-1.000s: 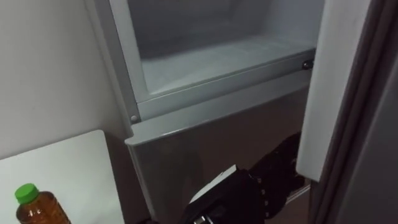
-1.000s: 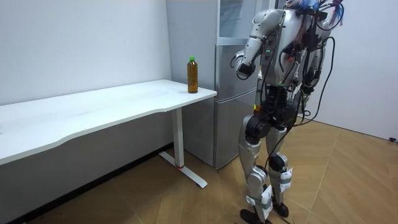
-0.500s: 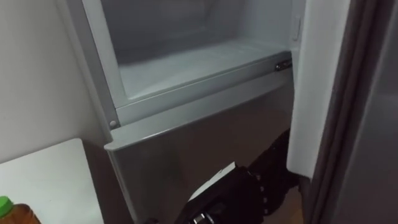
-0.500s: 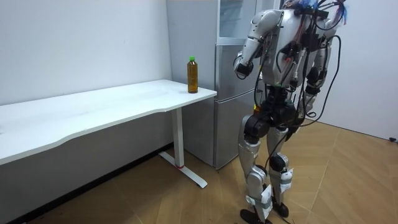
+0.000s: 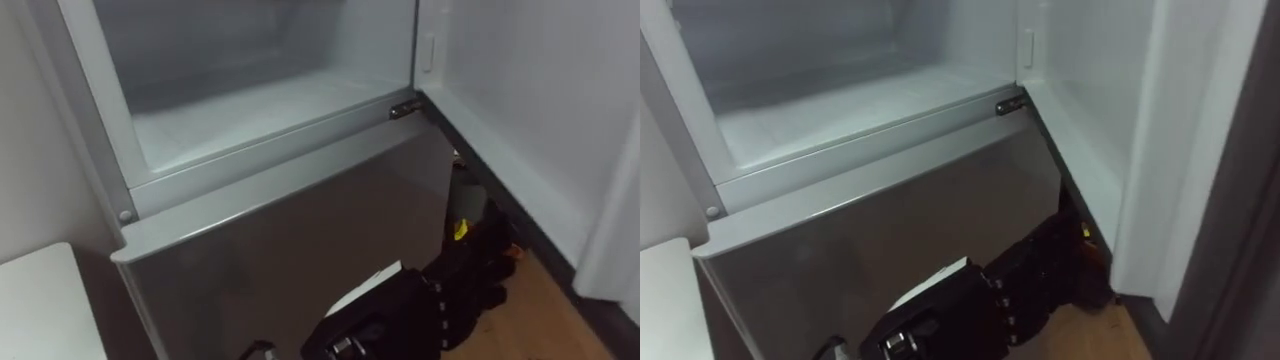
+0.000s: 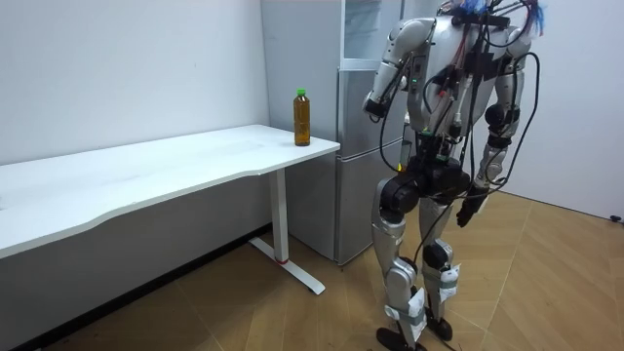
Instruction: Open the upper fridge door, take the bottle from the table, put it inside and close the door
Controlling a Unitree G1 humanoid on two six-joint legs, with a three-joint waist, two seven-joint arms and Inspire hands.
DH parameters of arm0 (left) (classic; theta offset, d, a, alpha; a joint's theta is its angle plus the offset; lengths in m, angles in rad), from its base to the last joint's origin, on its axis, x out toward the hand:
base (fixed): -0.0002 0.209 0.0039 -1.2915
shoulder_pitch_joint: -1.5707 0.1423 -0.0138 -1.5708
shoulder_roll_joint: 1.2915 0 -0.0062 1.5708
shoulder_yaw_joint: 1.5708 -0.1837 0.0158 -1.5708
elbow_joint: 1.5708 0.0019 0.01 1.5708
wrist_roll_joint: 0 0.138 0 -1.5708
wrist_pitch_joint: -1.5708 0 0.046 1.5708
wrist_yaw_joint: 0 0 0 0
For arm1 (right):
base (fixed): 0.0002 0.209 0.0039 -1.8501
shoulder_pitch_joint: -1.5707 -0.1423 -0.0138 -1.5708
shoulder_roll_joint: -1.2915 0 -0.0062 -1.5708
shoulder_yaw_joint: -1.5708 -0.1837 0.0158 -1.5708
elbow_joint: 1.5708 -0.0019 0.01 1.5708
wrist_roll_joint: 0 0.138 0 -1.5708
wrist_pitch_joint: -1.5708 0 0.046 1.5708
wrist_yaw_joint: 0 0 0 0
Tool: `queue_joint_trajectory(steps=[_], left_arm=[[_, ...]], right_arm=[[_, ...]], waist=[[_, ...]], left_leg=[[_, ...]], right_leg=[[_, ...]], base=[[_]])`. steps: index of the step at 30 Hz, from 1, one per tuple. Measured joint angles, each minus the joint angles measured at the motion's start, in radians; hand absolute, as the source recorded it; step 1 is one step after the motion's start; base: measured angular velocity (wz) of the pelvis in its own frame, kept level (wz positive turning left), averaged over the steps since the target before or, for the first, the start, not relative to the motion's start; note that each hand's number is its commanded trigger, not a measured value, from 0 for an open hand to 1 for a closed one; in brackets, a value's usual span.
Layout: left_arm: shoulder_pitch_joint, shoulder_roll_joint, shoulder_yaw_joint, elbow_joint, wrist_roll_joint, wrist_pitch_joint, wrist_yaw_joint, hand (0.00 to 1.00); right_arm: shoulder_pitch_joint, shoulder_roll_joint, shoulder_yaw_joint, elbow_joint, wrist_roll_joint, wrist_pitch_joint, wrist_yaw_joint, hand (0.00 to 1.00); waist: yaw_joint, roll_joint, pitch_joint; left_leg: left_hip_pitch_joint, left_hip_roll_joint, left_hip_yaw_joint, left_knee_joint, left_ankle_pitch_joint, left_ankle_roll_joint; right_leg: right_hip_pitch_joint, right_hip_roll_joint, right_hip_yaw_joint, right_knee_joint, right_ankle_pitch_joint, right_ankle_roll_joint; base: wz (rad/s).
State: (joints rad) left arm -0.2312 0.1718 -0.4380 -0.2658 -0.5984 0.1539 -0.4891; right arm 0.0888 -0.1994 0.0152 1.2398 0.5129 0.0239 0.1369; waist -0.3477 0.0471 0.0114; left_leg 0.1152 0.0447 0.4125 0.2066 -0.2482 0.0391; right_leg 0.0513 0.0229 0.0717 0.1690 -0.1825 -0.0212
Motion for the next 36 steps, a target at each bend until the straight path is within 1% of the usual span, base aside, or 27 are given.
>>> queue_joint_trajectory(steps=[3, 4, 6, 9, 13, 18, 23, 25, 27, 28, 30, 31, 32, 34, 36], left_arm=[[-0.017, -0.002, 0.0, 0.012, -0.029, 0.0, 0.0, 0.0], [-0.017, -0.002, 0.0, 0.012, -0.031, 0.0, 0.0, 0.0], [-0.017, -0.002, 0.0, 0.013, -0.031, 0.0, -0.001, 0.0], [-0.017, -0.002, -0.003, 0.04, -0.031, 0.0, -0.001, 0.0], [-0.017, -0.003, -0.009, 0.044, -0.031, 0.0, -0.001, 0.0], [-0.018, -0.003, -0.01, 0.044, -0.031, 0.0, -0.001, 0.0], [-0.018, 0.002, -0.009, 0.044, -0.031, 0.001, -0.001, 0.0], [-0.02, 0.009, -0.009, 0.044, -0.03, 0.001, -0.001, 0.0], [-0.028, 0.007, -0.009, 0.044, -0.027, 0.003, 0.001, 0.0], [-0.028, 0.007, -0.009, 0.044, -0.027, 0.003, 0.002, 0.0], [-0.029, 0.007, -0.007, 0.043, -0.018, 0.003, 0.012, 0.0], [-0.029, 0.007, -0.006, 0.043, -0.017, 0.003, 0.018, 0.0], [-0.029, 0.007, -0.004, 0.04, -0.017, 0.003, 0.027, 0.0], [-0.029, 0.006, 0.002, 0.035, -0.016, 0.003, 0.03, 0.0], [-0.029, 0.004, 0.023, 0.02, -0.016, 0.003, 0.038, 0.0]], right_arm=[[-0.001, -0.001, 0.0, 0.0, 0.0, 0.0, -0.014, 0.0], [-0.001, -0.001, 0.0, 0.0, 0.0, 0.0, -0.015, 0.0], [-0.001, -0.001, 0.0, -0.001, 0.0, 0.0, -0.015, 0.0], [-0.002, -0.002, 0.0, -0.004, -0.003, 0.0, -0.012, 0.0], [-0.001, -0.011, 0.0, -0.008, -0.003, 0.0, -0.012, 0.0], [0.004, -0.023, 0.0, -0.011, -0.003, 0.011, -0.023, 0.0], [0.004, -0.023, 0.0, -0.011, -0.004, 0.014, -0.029, 0.0], [0.003, -0.024, 0.0, -0.01, -0.006, 0.02, -0.028, 0.0], [0.001, -0.024, 0.0, -0.004, -0.006, 0.022, -0.027, 0.0], [0.001, -0.023, 0.0, -0.003, -0.006, 0.022, -0.026, 0.0], [-0.007, -0.02, 0.001, -0.002, -0.006, 0.021, -0.025, 0.0], [-0.011, -0.018, 0.001, -0.002, -0.006, 0.021, -0.025, 0.0], [-0.018, -0.014, 0.0, -0.002, -0.006, 0.02, -0.024, 0.0], [-0.023, -0.011, 0.0, -0.002, -0.006, 0.02, -0.024, 0.0], [-0.026, -0.008, 0.003, -0.015, -0.028, 0.02, -0.024, 0.0]], waist=[[-0.002, 0.009, -0.005], [-0.002, 0.01, -0.0051], [-0.001, 0.012, -0.0037], [-0.003, 0.015, -0.002], [-0.008, 0.02, 0.0015], [-0.01, 0.021, 0.0016], [-0.01, 0.02, 0.0018], [-0.01, 0.021, 0.0014], [-0.007, 0.02, 0.0013], [-0.004, 0.02, 0.0012], [0.001, 0.021, 0.001], [0.003, 0.021, 0.001], [0.006, 0.021, 0.0011], [0.025, 0.02, 0.0012], [0.055, 0.02, 0.0011]], left_leg=[[0.0, 0.003, 0.0, 0.001, 0.001, -0.003], [0.001, 0.004, 0.0, 0.002, 0.002, -0.003], [0.0, 0.006, 0.001, 0.005, 0.003, -0.005], [0.001, 0.016, 0.021, 0.01, 0.003, -0.009], [-0.001, 0.021, 0.023, 0.017, 0.005, -0.015], [-0.002, 0.022, 0.023, 0.016, 0.011, -0.024], [-0.004, 0.023, 0.02, 0.016, 0.012, -0.026], [-0.014, 0.023, 0.011, 0.017, 0.012, -0.026], [-0.027, 0.021, -0.012, 0.015, 0.012, -0.026], [-0.029, 0.021, -0.015, 0.015, 0.012, -0.026], [-0.04, 0.017, -0.045, 0.015, 0.012, -0.026], [-0.044, 0.015, -0.051, 0.016, 0.012, -0.026], [-0.051, 0.014, -0.066, 0.016, 0.013, -0.028], [-0.056, 0.012, -0.079, 0.015, 0.014, -0.03], [-0.064, 0.012, -0.101, 0.015, 0.017, -0.033]], right_leg=[[0.0, 0.001, -0.009, -0.001, 0.002, -0.003], [0.0, 0.002, -0.01, 0.0, 0.002, -0.004], [0.0, 0.003, -0.009, 0.0, 0.003, -0.006], [-0.003, 0.011, -0.002, 0.001, 0.007, -0.013], [-0.004, 0.015, 0.006, 0.003, 0.008, -0.018], [-0.006, 0.016, 0.006, 0.006, 0.007, -0.024], [-0.006, 0.017, 0.004, 0.004, 0.007, -0.025], [-0.011, 0.016, -0.008, 0.003, 0.007, -0.025], [-0.016, 0.013, -0.033, 0.004, 0.008, -0.026], [-0.016, 0.013, -0.036, 0.004, 0.008, -0.026], [-0.014, 0.01, -0.061, 0.002, 0.008, -0.026], [-0.014, 0.009, -0.069, 0.002, 0.008, -0.026], [-0.016, 0.007, -0.086, 0.0, 0.008, -0.026], [-0.015, 0.005, -0.104, -0.001, 0.008, -0.027], [-0.016, 0.001, -0.127, 0.0, 0.006, -0.027]], base=[[-0.01], [-0.04], [-0.04], [-0.09], [-0.07], [0.0], [0.01], [0.13], [0.28], [0.28], [0.29], [0.37], [0.33], [0.28], [0.26]])
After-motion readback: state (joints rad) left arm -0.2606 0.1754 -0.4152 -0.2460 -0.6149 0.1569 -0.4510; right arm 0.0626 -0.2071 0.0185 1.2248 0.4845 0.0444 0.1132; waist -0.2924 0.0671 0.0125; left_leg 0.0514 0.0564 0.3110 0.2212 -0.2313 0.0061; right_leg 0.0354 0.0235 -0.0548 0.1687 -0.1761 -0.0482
